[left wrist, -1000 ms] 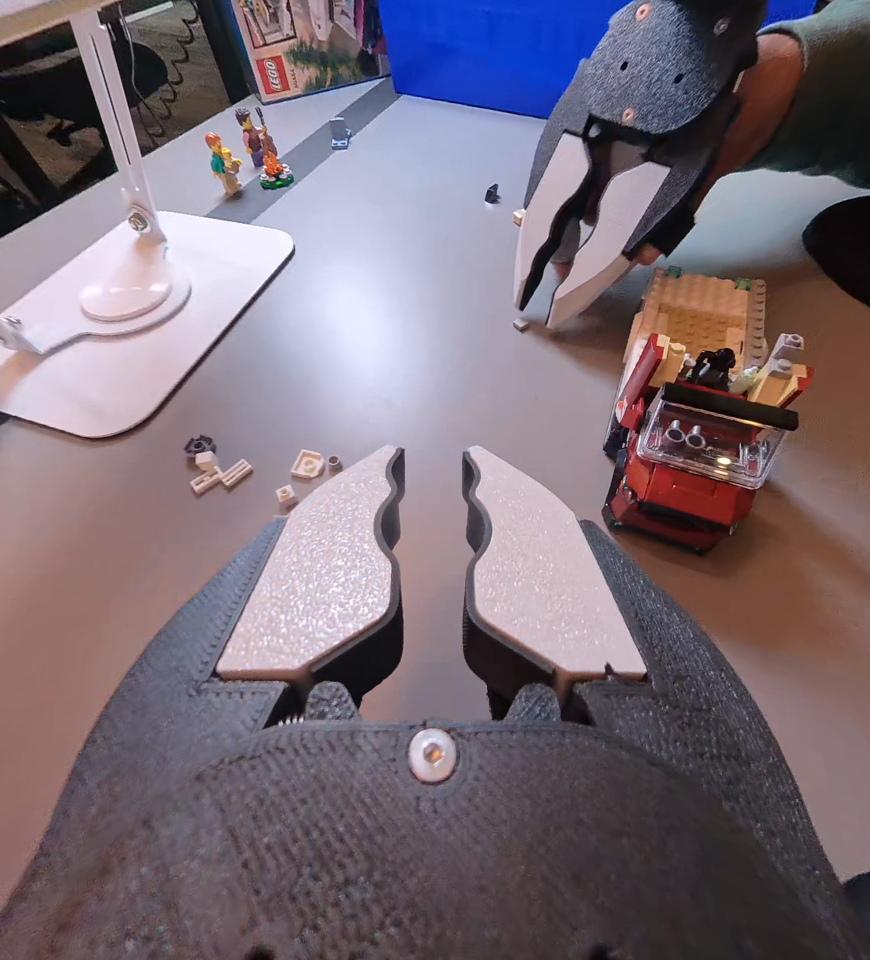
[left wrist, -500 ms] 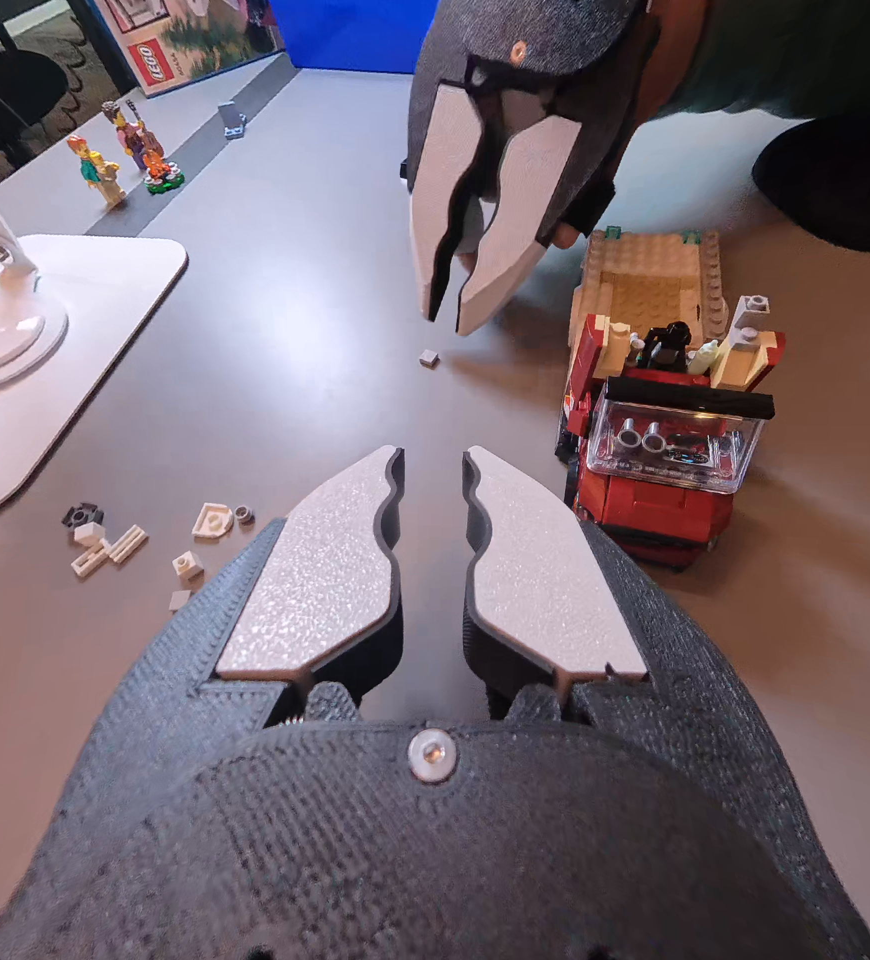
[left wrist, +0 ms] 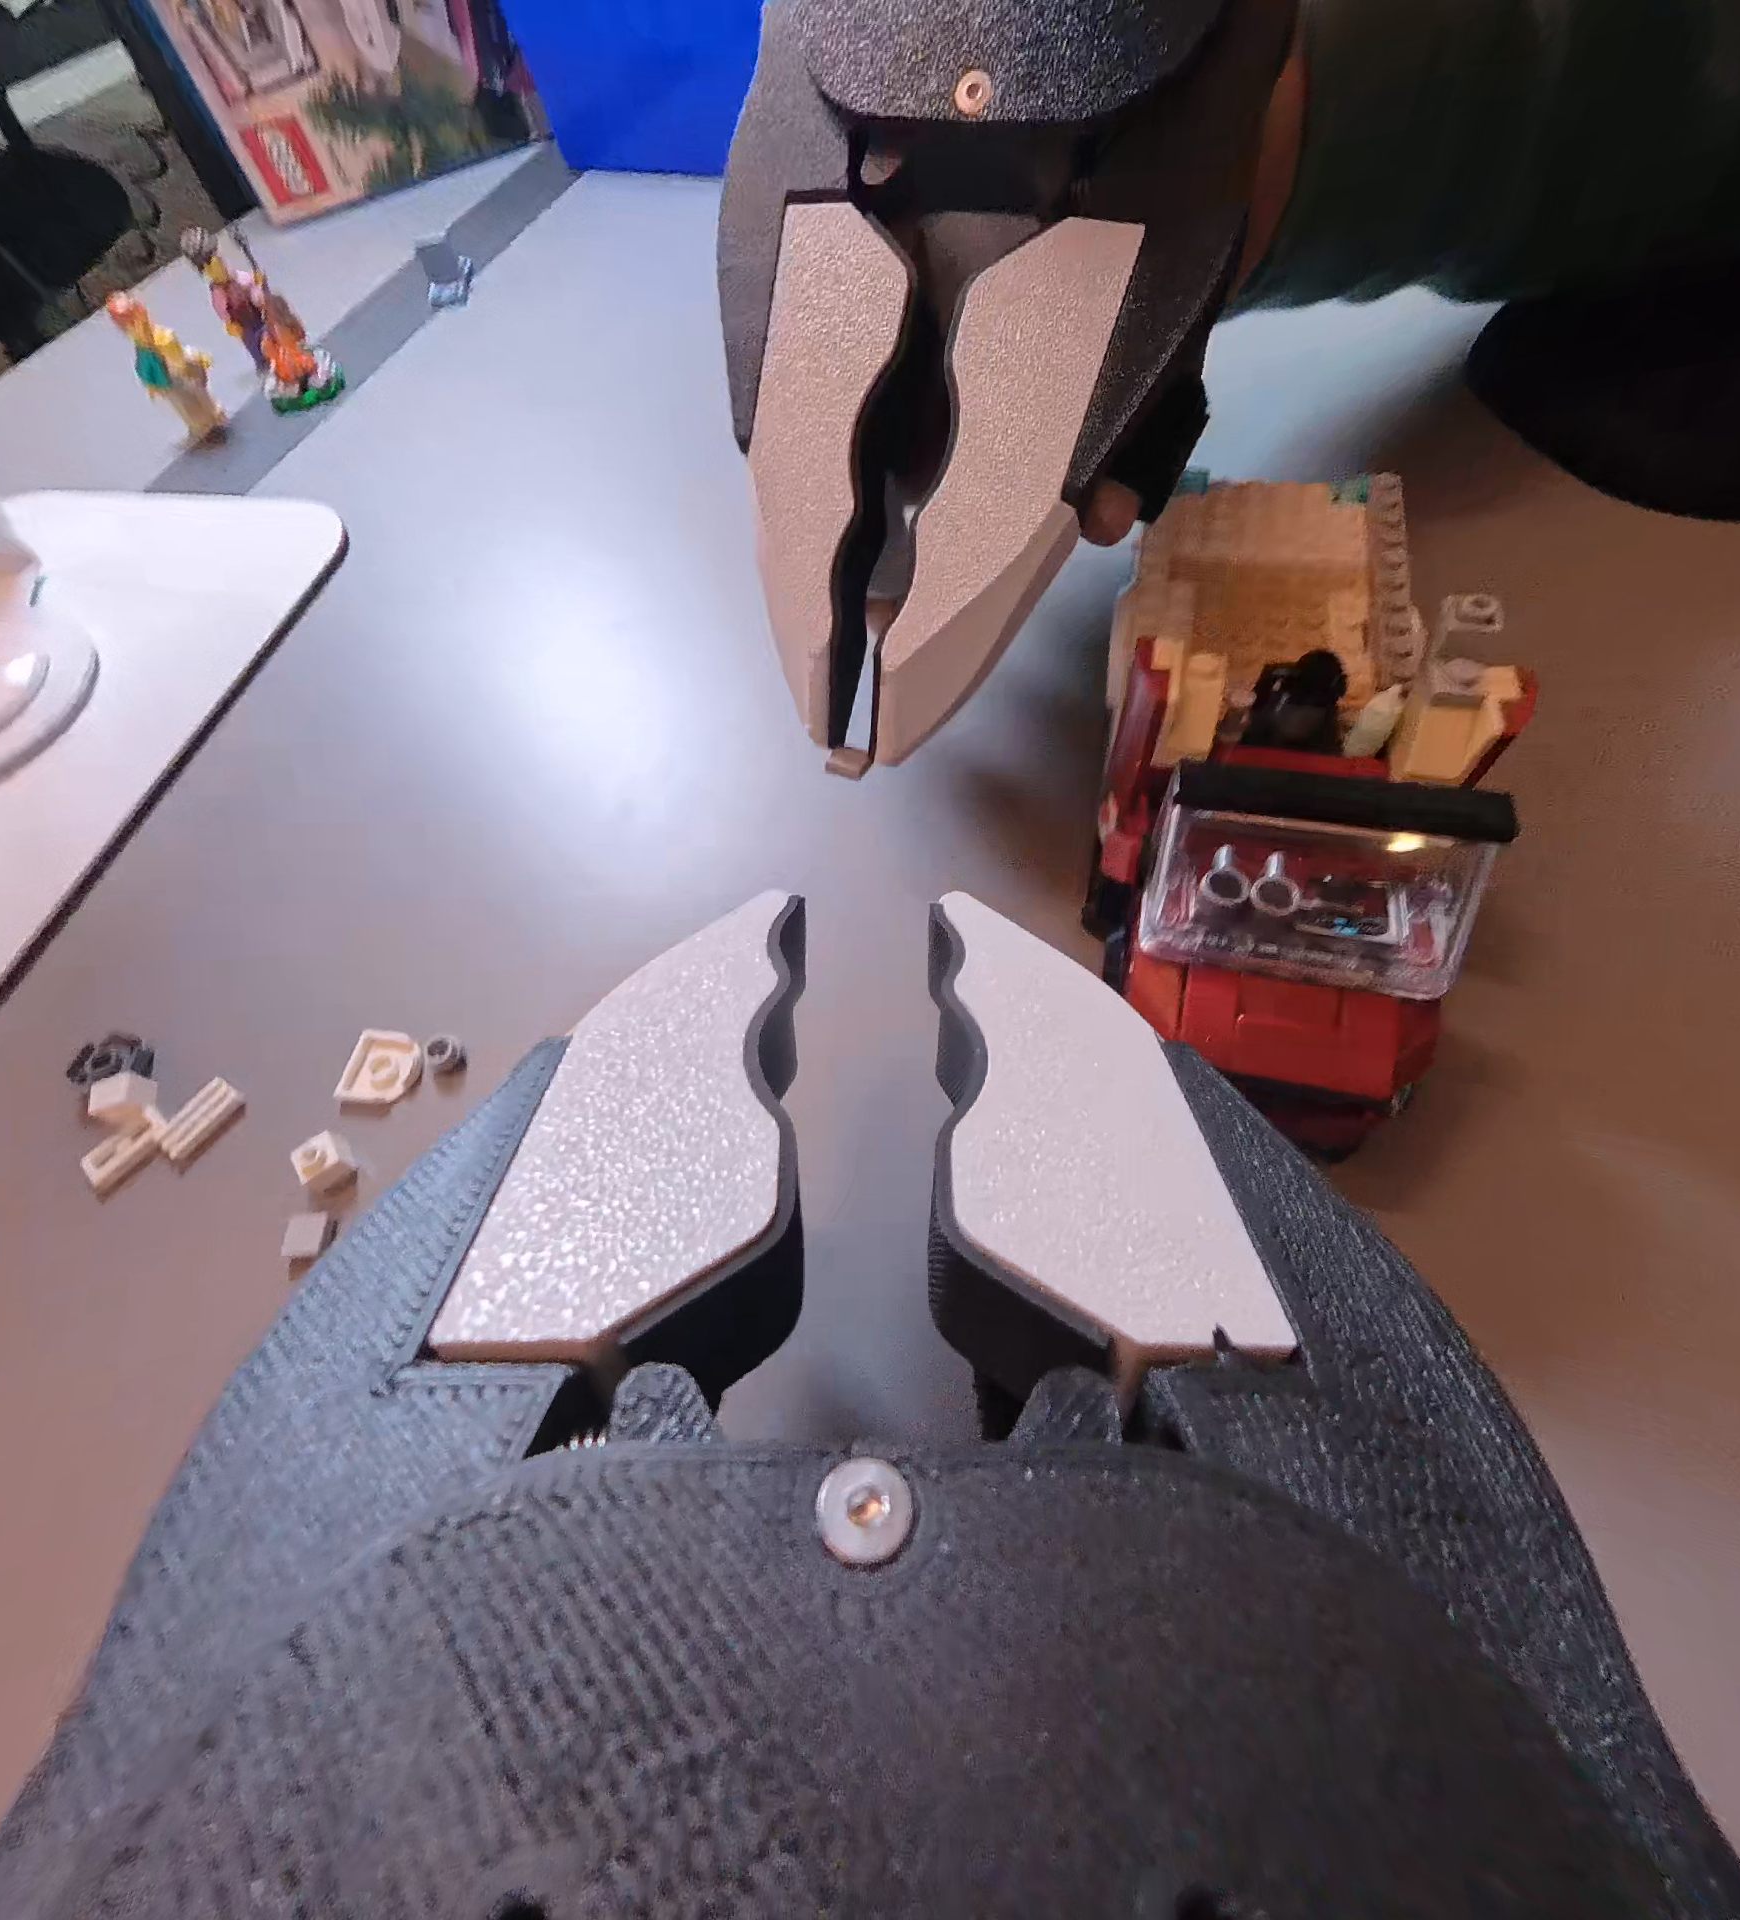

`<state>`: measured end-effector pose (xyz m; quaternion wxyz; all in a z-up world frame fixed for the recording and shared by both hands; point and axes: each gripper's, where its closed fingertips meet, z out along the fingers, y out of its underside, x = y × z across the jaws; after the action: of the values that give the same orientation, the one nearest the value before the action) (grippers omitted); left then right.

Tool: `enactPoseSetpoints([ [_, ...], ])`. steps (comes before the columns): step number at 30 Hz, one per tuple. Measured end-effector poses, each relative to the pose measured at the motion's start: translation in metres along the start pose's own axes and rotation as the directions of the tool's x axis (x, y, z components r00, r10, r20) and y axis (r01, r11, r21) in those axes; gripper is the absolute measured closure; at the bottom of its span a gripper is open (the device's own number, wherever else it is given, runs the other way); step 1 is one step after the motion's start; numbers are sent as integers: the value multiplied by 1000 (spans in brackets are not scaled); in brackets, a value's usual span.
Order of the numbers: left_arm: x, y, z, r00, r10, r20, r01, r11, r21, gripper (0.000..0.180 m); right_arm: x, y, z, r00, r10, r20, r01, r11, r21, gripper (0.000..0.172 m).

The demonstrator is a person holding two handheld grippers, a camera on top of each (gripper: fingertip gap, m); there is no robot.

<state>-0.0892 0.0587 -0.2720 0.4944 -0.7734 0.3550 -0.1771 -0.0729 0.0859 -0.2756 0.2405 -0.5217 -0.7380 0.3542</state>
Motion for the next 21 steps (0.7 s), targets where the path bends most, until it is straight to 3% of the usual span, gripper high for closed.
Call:
enactPoseSetpoints([
  [1, 3, -7, 0, 1000, 23, -7, -23, 999, 32, 156, -7, -11, -2, 1000, -11, 21, 10, 999, 46, 164],
  [3, 6, -24, -2, 994, 111, 18, -112, 989, 96, 157, -17, -25, -6, 998, -18, 61, 13, 996, 93, 164],
  [6, 9, -34, -6, 959, 270, 89, -278, 956, 93, 161, -26, -38, -11, 995, -7, 104, -7, 991, 133, 164],
  [11, 11, -41, -10, 903, 395, 168, -411, 909, 68, 171, -31, -45, -13, 990, 14, 139, -36, 987, 154, 164],
  [18, 4, -39, -13, 886, 418, 200, -435, 900, 44, 173, -26, -44, -17, 992, 48, 121, -67, 984, 163, 159],
  [21, -41, -15, -23, 884, 369, 288, -351, 930, -114, 174, -17, -37, -31, 995, 63, 71, -74, 983, 166, 156],
])
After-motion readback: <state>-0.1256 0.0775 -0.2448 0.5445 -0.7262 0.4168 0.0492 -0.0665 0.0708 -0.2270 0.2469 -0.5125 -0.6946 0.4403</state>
